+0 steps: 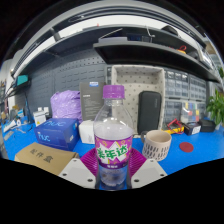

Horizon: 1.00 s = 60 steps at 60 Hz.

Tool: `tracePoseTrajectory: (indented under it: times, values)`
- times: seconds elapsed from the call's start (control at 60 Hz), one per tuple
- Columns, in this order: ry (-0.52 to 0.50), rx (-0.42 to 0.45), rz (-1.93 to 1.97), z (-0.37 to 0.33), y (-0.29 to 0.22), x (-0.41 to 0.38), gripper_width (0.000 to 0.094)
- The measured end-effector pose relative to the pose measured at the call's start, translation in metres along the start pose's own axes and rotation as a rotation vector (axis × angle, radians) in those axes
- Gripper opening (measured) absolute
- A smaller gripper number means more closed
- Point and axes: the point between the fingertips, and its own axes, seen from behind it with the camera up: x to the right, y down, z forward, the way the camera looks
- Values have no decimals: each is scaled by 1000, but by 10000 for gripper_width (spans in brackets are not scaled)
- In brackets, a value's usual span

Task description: Pour water

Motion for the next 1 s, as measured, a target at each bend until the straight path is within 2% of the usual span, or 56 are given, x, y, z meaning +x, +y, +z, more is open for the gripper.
tracePoseTrajectory:
  times: [0.3, 0.533, 0.75, 0.85, 1.0]
  values:
    - [-48, -44, 579, 49, -42, 16, 357]
    - [-86, -2, 1286, 79, -74, 28, 357]
    - [-133, -62, 1663, 103, -80, 26, 356]
    - [-159, -39, 1834, 109, -88, 32, 358]
    - [-142, 1, 1987, 113, -91, 48, 356]
